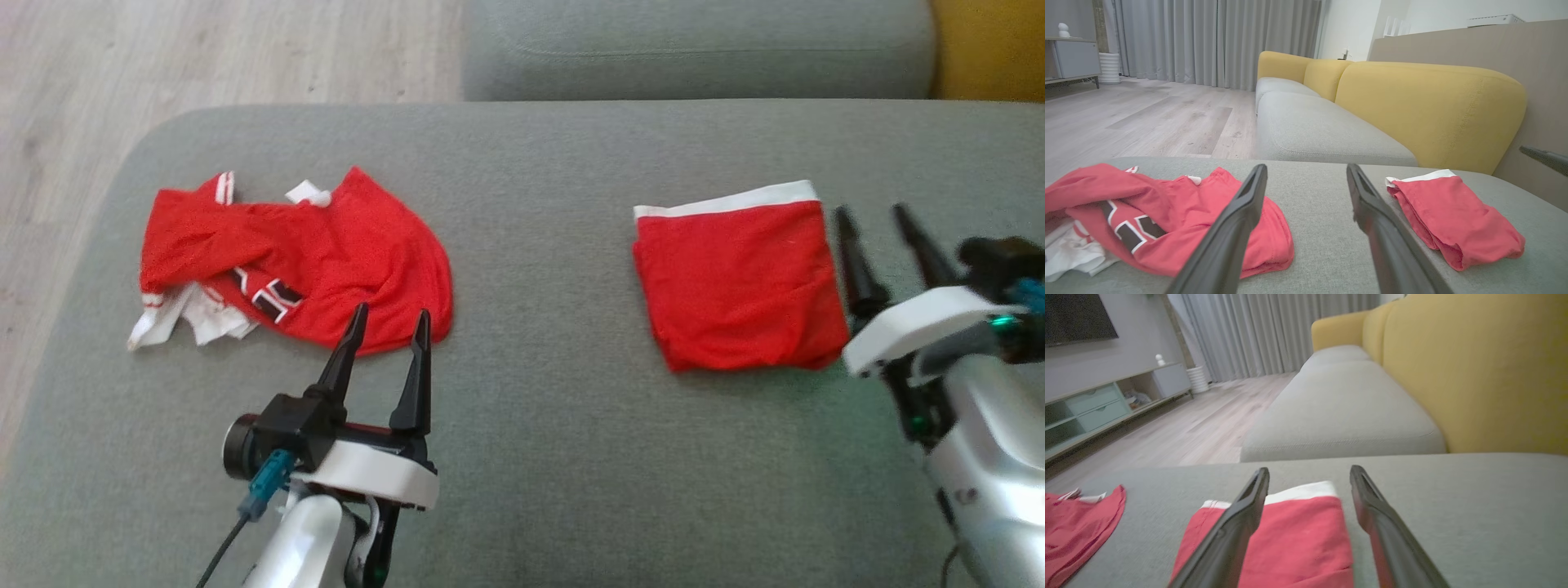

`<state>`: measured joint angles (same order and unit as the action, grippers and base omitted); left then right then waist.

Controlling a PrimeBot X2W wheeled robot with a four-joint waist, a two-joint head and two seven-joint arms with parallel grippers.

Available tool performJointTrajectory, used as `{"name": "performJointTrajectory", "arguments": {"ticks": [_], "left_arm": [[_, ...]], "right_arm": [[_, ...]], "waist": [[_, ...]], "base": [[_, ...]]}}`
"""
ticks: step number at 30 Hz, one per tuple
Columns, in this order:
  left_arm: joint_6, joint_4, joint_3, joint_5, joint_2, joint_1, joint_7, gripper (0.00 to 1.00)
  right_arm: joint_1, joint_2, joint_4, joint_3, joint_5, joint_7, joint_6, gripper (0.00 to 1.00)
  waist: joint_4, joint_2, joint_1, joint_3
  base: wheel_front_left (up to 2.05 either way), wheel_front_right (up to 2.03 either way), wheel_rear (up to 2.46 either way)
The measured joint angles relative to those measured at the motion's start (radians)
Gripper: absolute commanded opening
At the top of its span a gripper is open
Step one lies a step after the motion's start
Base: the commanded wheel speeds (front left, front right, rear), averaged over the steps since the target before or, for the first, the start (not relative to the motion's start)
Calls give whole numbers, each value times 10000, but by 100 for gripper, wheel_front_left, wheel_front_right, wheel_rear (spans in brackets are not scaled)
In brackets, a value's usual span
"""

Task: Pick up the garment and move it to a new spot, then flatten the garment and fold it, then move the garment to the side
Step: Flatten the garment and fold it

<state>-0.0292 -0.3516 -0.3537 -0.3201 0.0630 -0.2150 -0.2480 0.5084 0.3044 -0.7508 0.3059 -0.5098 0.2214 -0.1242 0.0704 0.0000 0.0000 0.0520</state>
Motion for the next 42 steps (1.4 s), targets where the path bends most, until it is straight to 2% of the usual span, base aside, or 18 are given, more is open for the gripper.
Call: {"name": "performJointTrajectory", "arguments": {"ticks": [5, 9, 13, 19, 20, 21, 24, 27, 34, 39, 42], "left_arm": [[119, 40, -6, 23, 17, 6, -12, 100], [132, 65, -12, 46, 13, 126, -13, 100], [207, 38, -13, 196, 29, 418, -15, 100], [198, 165, -6, 222, 27, 332, -40, 100], [192, 167, -6, 234, 27, 317, -40, 100], [188, 178, -8, 270, 23, 290, -40, 100], [94, 309, -12, 316, -4, 12, -40, 100], [15, 326, -46, 314, -59, -459, -42, 100], [-121, 255, -94, 313, -113, -776, -42, 100], [-146, 215, -100, 311, -127, -984, -42, 100], [-146, 111, -100, 311, -134, -1024, -42, 100]], "right_arm": [[-788, -228, 1312, -1848, 1198, 268, 0, 100], [-2433, -1241, 3112, -2823, 2481, 297, 0, 100], [-3946, -2157, 4125, -3187, 3250, 295, 0, 100], [-4079, -2337, 4790, -3392, 3737, 263, 0, 100], [-3966, -2337, 4861, -3419, 3797, 198, 0, 43], [-3822, -2337, 4890, -3415, 3825, 46, 0, 0], [-3080, -2324, 4865, -3358, 4013, -349, 0, 0], [-1951, -2313, 4370, -3868, 4149, -673, 0, 0], [274, -2255, 1883, -4732, 4976, -1158, 0, 0], [677, -2245, -167, -5398, 5741, -754, 0, 0], [995, -2251, -771, -5492, 5923, -188, 0, 0]], "waist": [[-334, 0, 0, -155], [-402, 0, -1, -159], [-353, 0, -1, 35], [-229, 0, 1, 482], [-195, 0, 1, 585], [-159, 0, 1, 690], [-33, 0, 1, 1098], [151, 0, 3, 1537], [754, 0, 4, 2390], [1132, 0, 3, 2684], [1213, 0, 1, 2705]], "base": [[0, 0, 0], [0, 0, 0], [0, 0, 0], [0, 0, 0], [0, 0, 0], [0, 0, 0], [0, 0, 0], [0, 0, 0], [0, 0, 0], [0, 0, 0], [0, 0, 0]]}}
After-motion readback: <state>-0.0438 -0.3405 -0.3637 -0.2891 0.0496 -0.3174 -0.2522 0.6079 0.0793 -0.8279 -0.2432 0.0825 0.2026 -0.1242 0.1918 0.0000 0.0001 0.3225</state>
